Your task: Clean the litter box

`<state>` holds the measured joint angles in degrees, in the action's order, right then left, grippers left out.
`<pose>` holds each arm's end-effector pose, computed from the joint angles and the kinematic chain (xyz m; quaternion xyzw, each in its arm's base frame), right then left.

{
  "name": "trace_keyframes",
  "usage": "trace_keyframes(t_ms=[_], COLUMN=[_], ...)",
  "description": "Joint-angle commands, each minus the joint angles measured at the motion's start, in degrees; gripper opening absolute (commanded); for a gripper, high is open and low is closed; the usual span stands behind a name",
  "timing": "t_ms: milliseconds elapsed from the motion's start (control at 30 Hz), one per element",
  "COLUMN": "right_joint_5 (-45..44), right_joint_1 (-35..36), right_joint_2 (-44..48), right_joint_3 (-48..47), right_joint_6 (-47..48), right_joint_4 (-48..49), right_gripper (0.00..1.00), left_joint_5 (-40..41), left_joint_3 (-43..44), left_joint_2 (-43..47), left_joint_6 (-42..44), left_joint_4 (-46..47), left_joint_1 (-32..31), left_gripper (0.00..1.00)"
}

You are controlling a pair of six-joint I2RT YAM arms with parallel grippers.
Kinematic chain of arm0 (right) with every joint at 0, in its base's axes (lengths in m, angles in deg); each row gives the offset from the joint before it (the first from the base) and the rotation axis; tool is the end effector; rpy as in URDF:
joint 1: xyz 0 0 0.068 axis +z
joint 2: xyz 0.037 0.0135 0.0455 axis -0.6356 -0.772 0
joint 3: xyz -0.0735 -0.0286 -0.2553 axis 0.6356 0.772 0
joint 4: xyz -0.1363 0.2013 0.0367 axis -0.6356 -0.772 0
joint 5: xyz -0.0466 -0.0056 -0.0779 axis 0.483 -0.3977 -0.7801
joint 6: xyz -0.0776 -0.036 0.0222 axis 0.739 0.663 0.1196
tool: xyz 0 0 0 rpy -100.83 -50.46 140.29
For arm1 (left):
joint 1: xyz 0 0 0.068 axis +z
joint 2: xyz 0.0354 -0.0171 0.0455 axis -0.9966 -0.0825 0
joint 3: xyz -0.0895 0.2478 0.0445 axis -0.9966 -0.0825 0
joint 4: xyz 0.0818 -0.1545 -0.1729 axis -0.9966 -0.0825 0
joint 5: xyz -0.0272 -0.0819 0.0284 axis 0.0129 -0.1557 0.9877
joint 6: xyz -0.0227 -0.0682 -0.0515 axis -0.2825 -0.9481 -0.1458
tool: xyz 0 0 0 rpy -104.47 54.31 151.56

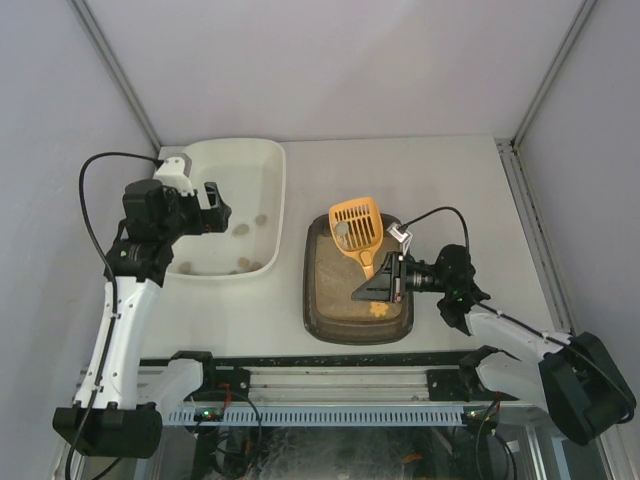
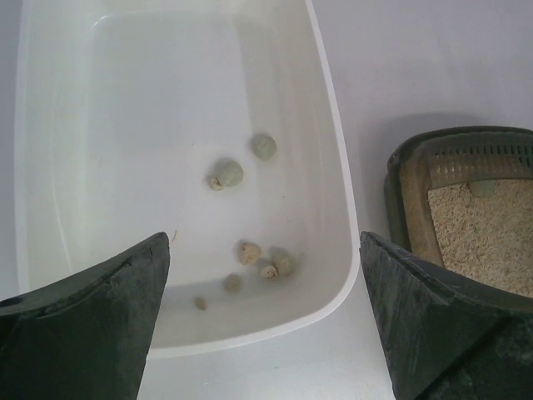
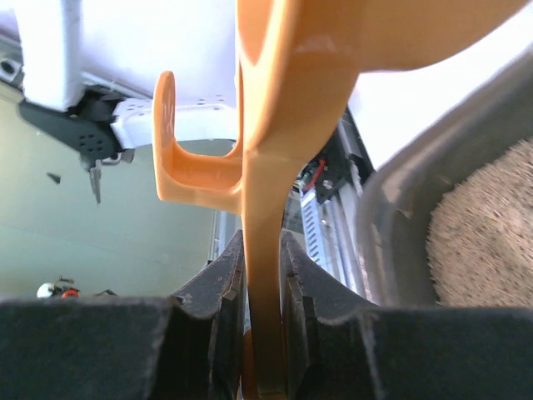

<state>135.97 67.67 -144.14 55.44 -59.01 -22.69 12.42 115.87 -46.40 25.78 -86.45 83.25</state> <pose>0.1678 0.1647 0.2231 -0.1399 0.7051 0.6683 0.1913 0.2308 -0.0199 0.3518 0.0123 0.8464 -0.0999 0.5230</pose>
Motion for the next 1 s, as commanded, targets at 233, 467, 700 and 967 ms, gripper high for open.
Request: trace_keyframes(t_ms=[233,467,700,967], right_joint_5=[0.94,-3.19,-7.52,-7.32], right_joint_1=[-1.13,-0.94,-1.05,-4.99], right_joint_2=[7.65,6.31,7.46,12.65], right_joint_3=[-1.62,-4.11,-11.25,-10.21], right_joint_6=[-2.13,0.15,3.71,2.14], right_joint_4=[-1.13,-16.20,-36.94,-43.73], right_gripper=[0.00,0.00,0.00,0.00], left_joint_5=[-2.83,-7.19,-12.48,-7.84], left_joint_3=[-2.64,-3.49,-4.88,-4.66], left_joint_2=[5.42,7.22,7.88,7.43], left_joint_6=[2.91,1.41,-0.87,-0.11], left_joint_4=[-0.23,-0.16,-0.32,-0.87], left_joint_1=[1.90,2.55,2.83,3.60], left_gripper=[1.00,1.00,1.00,1.00])
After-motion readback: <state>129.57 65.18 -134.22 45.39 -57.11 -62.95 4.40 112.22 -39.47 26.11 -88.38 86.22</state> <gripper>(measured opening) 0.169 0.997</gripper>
